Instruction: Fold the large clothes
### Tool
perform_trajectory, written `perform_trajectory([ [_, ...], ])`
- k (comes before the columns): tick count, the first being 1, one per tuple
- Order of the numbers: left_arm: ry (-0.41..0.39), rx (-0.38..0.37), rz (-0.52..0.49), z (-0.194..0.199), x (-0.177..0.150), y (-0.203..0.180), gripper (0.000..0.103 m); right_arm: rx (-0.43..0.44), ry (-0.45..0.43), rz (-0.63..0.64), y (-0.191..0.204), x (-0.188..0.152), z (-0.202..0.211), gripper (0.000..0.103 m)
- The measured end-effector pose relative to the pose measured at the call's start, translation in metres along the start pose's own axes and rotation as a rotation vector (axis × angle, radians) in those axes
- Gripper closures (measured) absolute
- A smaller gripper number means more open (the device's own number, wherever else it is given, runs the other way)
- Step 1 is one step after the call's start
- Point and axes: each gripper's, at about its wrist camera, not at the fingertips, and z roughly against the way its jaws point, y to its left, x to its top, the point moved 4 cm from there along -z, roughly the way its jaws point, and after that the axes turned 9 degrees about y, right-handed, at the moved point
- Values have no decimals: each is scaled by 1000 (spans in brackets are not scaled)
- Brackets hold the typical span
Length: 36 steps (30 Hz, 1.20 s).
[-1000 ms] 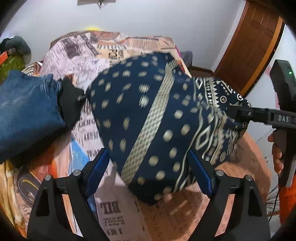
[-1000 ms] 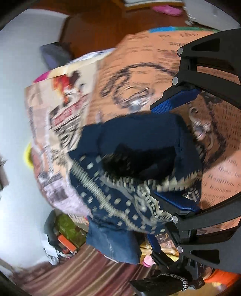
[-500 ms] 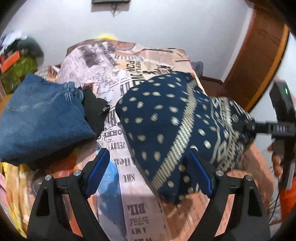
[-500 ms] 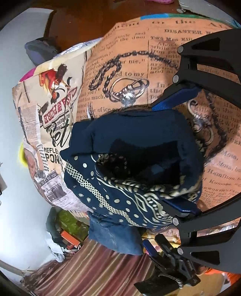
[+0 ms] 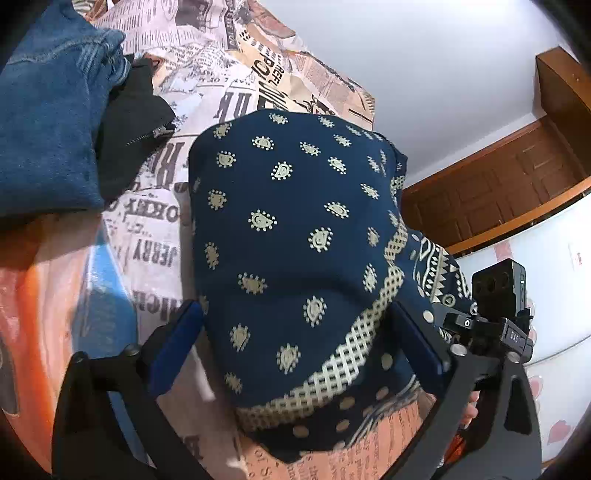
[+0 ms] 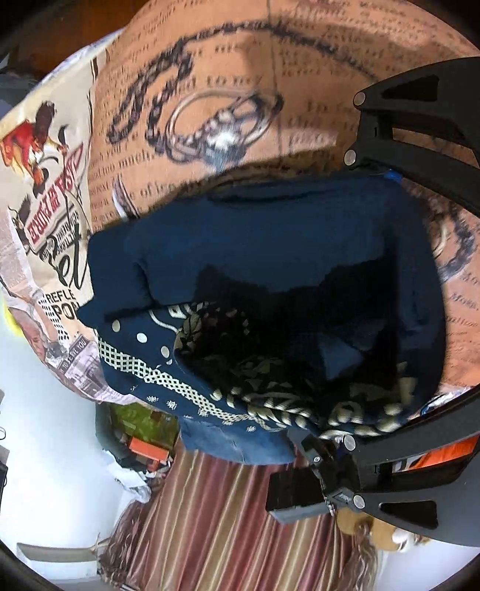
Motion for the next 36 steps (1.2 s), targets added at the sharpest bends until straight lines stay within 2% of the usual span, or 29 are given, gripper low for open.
perform_trajectory([
  [4,9,-41,39,-6,7,6,0,23,-15,-7,4,5,-7,21],
  [6,19,-65,59,-10,7,11,0,42,-20,-10,5,7,-7,27],
  [11,25,-108,79,-9,4,13,2,76,-18,-23,6,7,-5,57],
  [14,-9,-96,18,1,-3,2,15,56,-47,4,15,1,5,70],
  [17,-33,-109,-18,16,-8,-5,31,59,-71,12,27,0,15,77],
  [18,-37,-115,-25,21,-9,-6,37,61,-75,19,31,-1,18,78],
  [21,-54,-149,-45,41,-11,-12,48,40,-94,54,48,-1,26,79],
  [23,-67,-158,-62,52,-10,-18,51,39,-102,77,60,-3,30,80],
  [27,-80,-124,-86,70,-11,-22,51,17,-110,109,78,-7,34,80],
  [31,-67,-58,-111,71,-19,-17,51,-7,-103,107,78,-12,20,80],
  [34,-37,-12,-121,66,-27,-3,51,-17,-84,100,76,-15,8,80],
  [36,1,-17,-91,58,-32,12,47,-39,-72,93,71,-15,-2,80],
])
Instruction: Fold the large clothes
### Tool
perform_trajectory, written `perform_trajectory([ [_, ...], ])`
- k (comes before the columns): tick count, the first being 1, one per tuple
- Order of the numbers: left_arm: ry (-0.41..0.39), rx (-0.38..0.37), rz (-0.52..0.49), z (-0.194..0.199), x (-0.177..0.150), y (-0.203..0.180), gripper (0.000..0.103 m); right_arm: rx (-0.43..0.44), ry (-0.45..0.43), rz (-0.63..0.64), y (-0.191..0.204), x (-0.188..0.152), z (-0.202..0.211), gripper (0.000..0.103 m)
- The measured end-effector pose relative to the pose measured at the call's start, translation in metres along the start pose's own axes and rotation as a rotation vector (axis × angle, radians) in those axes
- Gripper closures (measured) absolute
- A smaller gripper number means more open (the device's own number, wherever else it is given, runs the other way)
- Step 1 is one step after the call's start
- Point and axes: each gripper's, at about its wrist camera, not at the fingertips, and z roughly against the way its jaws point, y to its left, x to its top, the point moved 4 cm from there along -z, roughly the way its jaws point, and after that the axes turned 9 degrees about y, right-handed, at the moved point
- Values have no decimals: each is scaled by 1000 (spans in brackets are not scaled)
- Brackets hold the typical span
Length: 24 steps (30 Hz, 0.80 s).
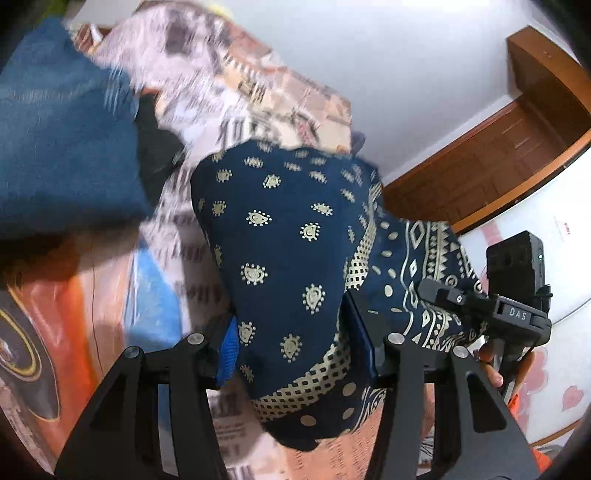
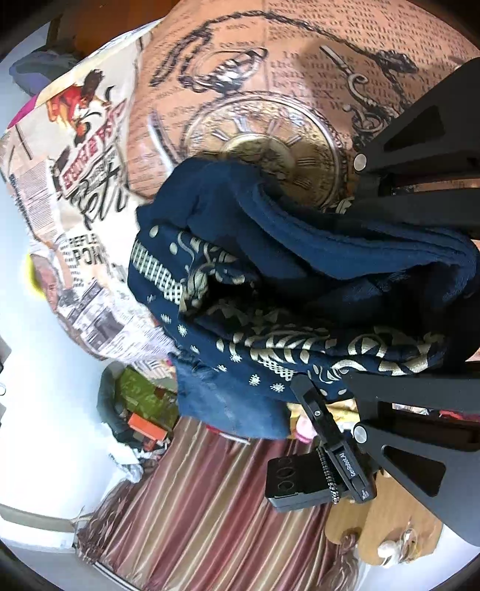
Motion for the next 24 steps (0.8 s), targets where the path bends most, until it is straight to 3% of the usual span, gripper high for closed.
perform_trajectory([
  [3,-3,-30,64,-5,-5,19,37,-42,16,3,-3,-1,-9,74],
  [4,-6,-37,70,-6,-5,21,35,-57,18,4,-6,0,-12,66],
  [7,-26,-4,77,-12,-6,26,15,-101,18,-15,-15,0,-15,52],
  [9,-24,1,88,-18,-7,28,5,-87,26,-36,-23,2,-18,51],
  [11,-2,-66,137,-28,-6,32,3,-62,41,-62,-29,1,-20,49],
  [15,29,-204,208,-44,0,33,9,5,64,-99,-37,2,-24,52],
  [19,-2,-123,139,-37,2,16,21,48,51,-76,-28,2,-16,76],
  [21,-7,-114,114,-29,4,10,33,67,45,-74,-22,4,-10,78],
  [24,-33,-87,58,-10,11,-5,44,70,24,-47,-7,9,-2,80],
])
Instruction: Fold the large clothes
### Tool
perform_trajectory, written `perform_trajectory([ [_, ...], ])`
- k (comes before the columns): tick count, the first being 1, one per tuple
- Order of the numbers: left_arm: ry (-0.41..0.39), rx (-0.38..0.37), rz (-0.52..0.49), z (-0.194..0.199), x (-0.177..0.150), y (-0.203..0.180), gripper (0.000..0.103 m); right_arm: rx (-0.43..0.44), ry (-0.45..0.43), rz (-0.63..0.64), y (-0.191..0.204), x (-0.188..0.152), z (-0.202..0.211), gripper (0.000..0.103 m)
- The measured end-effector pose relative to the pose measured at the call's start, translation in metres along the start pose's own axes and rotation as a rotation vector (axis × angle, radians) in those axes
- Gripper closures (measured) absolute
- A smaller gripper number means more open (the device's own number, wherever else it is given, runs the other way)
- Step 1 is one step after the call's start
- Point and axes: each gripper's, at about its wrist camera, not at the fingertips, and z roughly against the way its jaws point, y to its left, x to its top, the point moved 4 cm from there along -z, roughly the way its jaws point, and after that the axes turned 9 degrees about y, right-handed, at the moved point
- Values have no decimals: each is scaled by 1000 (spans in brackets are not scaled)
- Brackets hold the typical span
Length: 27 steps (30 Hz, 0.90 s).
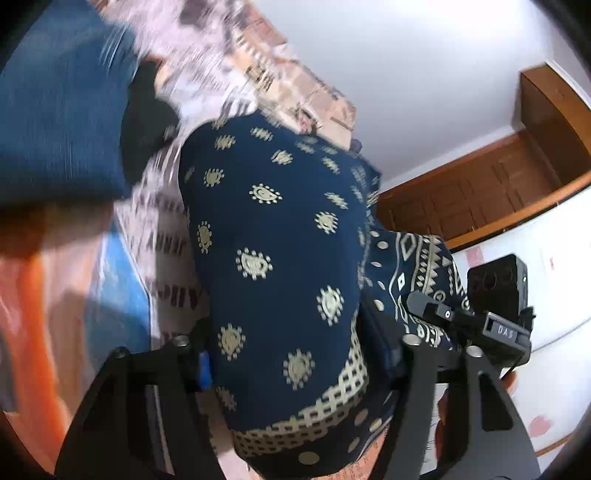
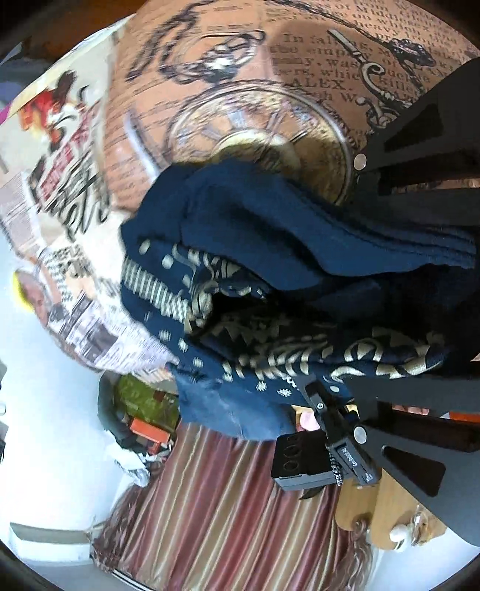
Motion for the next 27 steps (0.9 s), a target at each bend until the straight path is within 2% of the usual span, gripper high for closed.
perform_trajectory([
  [3,-47,25,-64,27,11,-17,48,-11,-27,53,24,8,7,81],
  [8,-145,26,-139,86,35,-38,51,13,-77,126,66,28,18,81],
  [15,-297,85,-192,171,75,-35,51,39,-130,267,142,64,5,81],
  [18,-343,115,-191,200,94,-22,51,55,-135,318,174,79,-15,81],
  [22,-395,167,-160,235,112,18,51,66,-122,370,209,97,-56,81],
  [27,-370,265,-75,241,124,90,51,67,-43,364,216,114,-137,81],
])
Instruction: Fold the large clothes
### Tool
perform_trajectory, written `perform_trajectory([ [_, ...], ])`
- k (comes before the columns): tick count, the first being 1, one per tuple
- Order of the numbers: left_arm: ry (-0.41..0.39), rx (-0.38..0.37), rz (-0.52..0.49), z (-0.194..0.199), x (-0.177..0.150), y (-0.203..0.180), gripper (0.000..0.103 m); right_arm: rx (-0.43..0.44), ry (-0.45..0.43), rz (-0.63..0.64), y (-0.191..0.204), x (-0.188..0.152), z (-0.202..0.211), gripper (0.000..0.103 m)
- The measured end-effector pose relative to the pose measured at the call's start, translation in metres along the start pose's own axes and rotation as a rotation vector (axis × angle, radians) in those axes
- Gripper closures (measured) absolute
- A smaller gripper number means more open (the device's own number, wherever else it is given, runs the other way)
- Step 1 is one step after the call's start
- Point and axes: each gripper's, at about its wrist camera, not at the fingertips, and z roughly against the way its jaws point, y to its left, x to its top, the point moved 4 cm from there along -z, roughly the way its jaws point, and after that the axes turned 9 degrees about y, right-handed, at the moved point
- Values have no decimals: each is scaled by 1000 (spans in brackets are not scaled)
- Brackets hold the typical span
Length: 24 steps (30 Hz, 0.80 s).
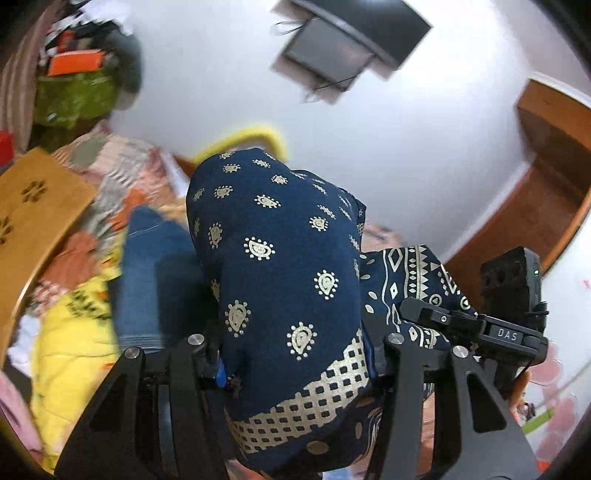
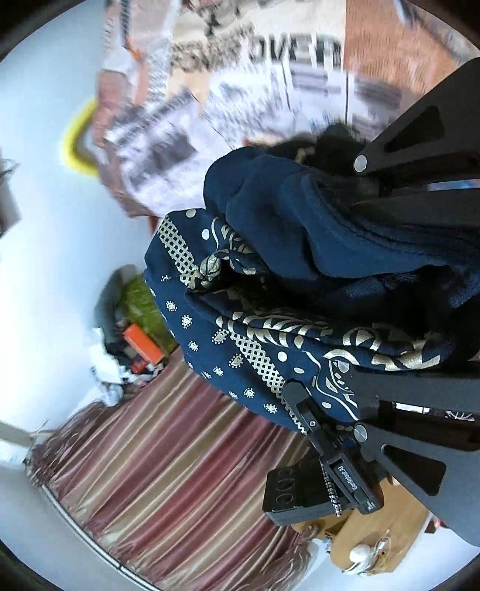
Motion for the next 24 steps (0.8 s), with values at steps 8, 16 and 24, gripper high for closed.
perform_trajectory([
  [8,54,7,40,-33,-30,67,42,24,145,-110,-41,-19,-91,75],
  [16,83,112,24,-31,-26,60,31,-157,135,-82,-40,-29,-57,55],
  [24,51,344,-160,5,-39,13,31,-345,52,-48,-21,-44,-7,54],
])
